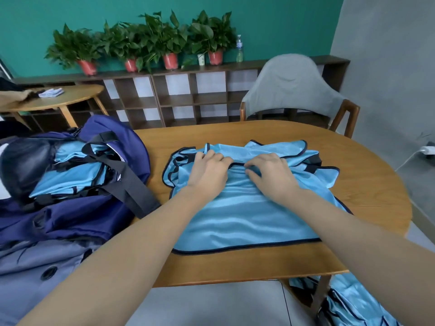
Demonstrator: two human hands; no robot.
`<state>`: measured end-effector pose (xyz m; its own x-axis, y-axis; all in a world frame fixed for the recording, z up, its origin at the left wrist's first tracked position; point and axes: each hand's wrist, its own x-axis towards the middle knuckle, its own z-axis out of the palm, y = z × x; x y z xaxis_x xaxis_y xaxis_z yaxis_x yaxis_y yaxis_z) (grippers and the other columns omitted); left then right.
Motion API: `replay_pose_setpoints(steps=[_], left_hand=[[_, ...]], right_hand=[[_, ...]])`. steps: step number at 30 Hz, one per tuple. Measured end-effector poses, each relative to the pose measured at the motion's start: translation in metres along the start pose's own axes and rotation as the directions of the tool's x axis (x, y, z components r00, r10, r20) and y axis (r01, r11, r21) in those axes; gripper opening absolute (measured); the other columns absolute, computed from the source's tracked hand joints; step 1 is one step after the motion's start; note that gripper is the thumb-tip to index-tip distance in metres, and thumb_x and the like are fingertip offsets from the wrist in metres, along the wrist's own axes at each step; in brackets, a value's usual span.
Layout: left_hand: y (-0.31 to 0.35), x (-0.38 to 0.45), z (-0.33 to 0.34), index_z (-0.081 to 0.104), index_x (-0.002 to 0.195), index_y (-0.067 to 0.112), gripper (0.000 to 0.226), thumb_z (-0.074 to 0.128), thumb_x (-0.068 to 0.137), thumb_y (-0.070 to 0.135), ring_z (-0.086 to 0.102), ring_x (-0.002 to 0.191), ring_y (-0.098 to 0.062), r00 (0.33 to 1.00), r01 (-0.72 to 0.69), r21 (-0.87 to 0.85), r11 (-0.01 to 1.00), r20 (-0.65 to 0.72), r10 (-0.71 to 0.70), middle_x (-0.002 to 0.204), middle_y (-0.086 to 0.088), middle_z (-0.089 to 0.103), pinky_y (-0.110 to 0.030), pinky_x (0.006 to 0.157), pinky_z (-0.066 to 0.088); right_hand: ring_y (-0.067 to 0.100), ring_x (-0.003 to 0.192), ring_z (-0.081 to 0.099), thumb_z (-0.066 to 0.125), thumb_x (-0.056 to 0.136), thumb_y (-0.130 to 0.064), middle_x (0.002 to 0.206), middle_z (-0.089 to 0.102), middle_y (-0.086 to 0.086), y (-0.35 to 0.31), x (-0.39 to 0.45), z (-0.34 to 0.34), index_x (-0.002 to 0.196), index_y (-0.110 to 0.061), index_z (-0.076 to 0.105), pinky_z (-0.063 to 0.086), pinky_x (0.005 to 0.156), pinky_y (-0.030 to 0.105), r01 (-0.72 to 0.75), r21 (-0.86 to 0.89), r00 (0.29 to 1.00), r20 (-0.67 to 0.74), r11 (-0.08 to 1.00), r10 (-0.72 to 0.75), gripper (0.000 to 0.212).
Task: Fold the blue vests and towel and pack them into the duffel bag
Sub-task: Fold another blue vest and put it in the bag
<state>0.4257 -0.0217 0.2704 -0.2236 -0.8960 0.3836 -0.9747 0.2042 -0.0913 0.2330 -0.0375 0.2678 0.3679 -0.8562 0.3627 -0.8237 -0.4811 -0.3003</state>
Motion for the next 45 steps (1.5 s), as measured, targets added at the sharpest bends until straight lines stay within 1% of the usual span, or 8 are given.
replay_pose_setpoints(steps=[5, 12, 17, 32, 36, 38, 41, 45], left_hand=[[-0.016, 0.003, 0.003, 0.064, 0.121, 0.02, 0.032, 0.053, 0.095, 0.007, 0.06, 0.1, -0.024, 0.994, -0.07, -0.025, 0.997, -0.083, 0.067, 0.102, 0.002, 0.069, -0.036, 0.087, 0.029], [-0.021, -0.01, -0.01, 0.074, 0.108, 0.013, 0.015, 0.065, 0.096, 0.008, 0.068, 0.088, -0.018, 0.954, -0.109, -0.47, 0.876, -0.298, -0.041, 0.097, 0.002, 0.075, -0.047, 0.086, 0.054], [-0.031, -0.034, -0.032, 0.073, 0.111, 0.013, 0.019, 0.062, 0.097, 0.006, 0.068, 0.092, -0.017, 0.952, -0.152, -0.44, 0.885, -0.307, 0.011, 0.102, 0.002, 0.073, -0.049, 0.088, 0.053], [-0.041, -0.146, -0.059, 0.074, 0.106, 0.025, 0.013, 0.065, 0.098, 0.019, 0.066, 0.087, -0.017, 0.973, -0.111, -0.235, 0.966, -0.225, 0.057, 0.1, 0.011, 0.072, -0.031, 0.088, 0.039], [-0.04, -0.167, -0.051, 0.07, 0.11, 0.031, 0.018, 0.062, 0.098, 0.019, 0.061, 0.091, -0.015, 0.985, -0.104, -0.206, 0.973, -0.154, 0.072, 0.106, 0.017, 0.07, -0.023, 0.092, 0.031], [-0.037, -0.176, -0.052, 0.063, 0.111, 0.034, 0.024, 0.056, 0.1, 0.015, 0.056, 0.094, -0.013, 0.99, -0.104, -0.197, 0.975, -0.11, 0.083, 0.109, 0.019, 0.066, -0.023, 0.093, 0.03], [-0.033, -0.186, -0.059, 0.052, 0.097, 0.028, 0.029, 0.054, 0.093, 0.0, 0.05, 0.083, -0.013, 0.988, -0.135, -0.165, 0.977, -0.099, 0.119, 0.096, 0.014, 0.061, -0.027, 0.085, 0.031], [-0.041, -0.189, -0.054, 0.068, 0.094, 0.023, 0.045, 0.056, 0.079, -0.017, 0.048, 0.092, -0.009, 0.983, -0.18, -0.181, 0.967, -0.078, 0.169, 0.093, 0.01, 0.066, -0.026, 0.082, 0.036]], right_hand=[[0.025, 0.124, 0.048, 0.059, 0.098, -0.042, 0.129, 0.063, -0.001, -0.001, 0.009, 0.01, 0.13, -0.024, 0.064, 0.034, 0.105, 0.041, -0.033, 0.012, 0.999, -0.001, 0.999, 0.033, 0.036], [0.025, 0.116, 0.053, 0.07, 0.091, -0.043, 0.122, 0.064, -0.002, -0.019, 0.011, 0.014, 0.123, -0.022, 0.068, 0.04, 0.099, 0.04, -0.091, 0.059, 0.989, -0.11, 0.994, 0.097, 0.038], [0.027, 0.113, 0.054, 0.068, 0.092, -0.015, 0.113, 0.07, -0.002, -0.026, -0.003, -0.004, 0.112, -0.019, 0.075, 0.045, 0.092, 0.037, -0.123, 0.135, 0.975, -0.171, 0.983, 0.145, 0.022], [0.023, 0.106, 0.063, 0.067, 0.096, -0.02, 0.11, 0.075, -0.007, 0.041, -0.122, -0.09, 0.112, -0.027, 0.077, 0.054, 0.07, 0.037, -0.119, -0.203, 0.982, -0.167, 0.972, 0.085, 0.021], [0.027, 0.112, 0.057, 0.067, 0.094, -0.01, 0.108, 0.07, -0.003, 0.045, -0.14, -0.104, 0.106, -0.022, 0.078, 0.045, 0.085, 0.039, 0.045, -0.267, 0.999, 0.037, 0.963, -0.036, 0.02], [0.03, 0.105, 0.064, 0.061, 0.087, 0.008, 0.103, 0.071, -0.001, 0.056, -0.141, -0.1, 0.099, -0.03, 0.073, 0.047, 0.083, 0.035, 0.108, -0.301, 0.982, 0.18, 0.947, -0.055, 0.042], [0.026, 0.105, 0.063, 0.051, 0.081, 0.019, 0.116, 0.068, -0.003, 0.067, -0.147, -0.095, 0.13, -0.029, 0.06, 0.052, 0.084, 0.033, 0.1, -0.322, 0.981, 0.189, 0.941, -0.039, 0.069], [0.017, 0.082, 0.046, 0.047, 0.088, 0.003, 0.092, 0.047, -0.008, 0.054, -0.158, -0.106, 0.106, -0.028, 0.038, 0.036, 0.065, 0.028, 0.116, -0.412, 0.972, 0.236, 0.904, -0.017, 0.037]])
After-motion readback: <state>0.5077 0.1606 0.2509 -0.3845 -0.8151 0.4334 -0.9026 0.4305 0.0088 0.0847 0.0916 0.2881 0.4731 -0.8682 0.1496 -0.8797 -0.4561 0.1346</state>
